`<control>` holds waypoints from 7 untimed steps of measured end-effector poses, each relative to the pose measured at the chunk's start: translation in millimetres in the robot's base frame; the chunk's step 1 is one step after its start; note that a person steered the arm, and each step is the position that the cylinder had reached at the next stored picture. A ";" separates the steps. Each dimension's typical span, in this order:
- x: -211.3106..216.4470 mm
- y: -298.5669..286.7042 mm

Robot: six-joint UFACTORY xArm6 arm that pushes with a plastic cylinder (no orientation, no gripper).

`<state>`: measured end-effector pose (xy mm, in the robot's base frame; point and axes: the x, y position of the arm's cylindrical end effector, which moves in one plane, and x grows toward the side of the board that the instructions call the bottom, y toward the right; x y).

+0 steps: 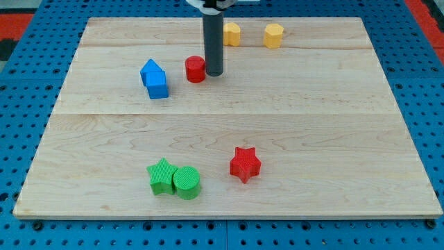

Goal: Push the yellow heart into yellow hexagon

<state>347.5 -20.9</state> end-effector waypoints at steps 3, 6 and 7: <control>-39.4 -1.3; -111.4 13.3; -111.5 -36.7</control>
<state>236.0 -57.6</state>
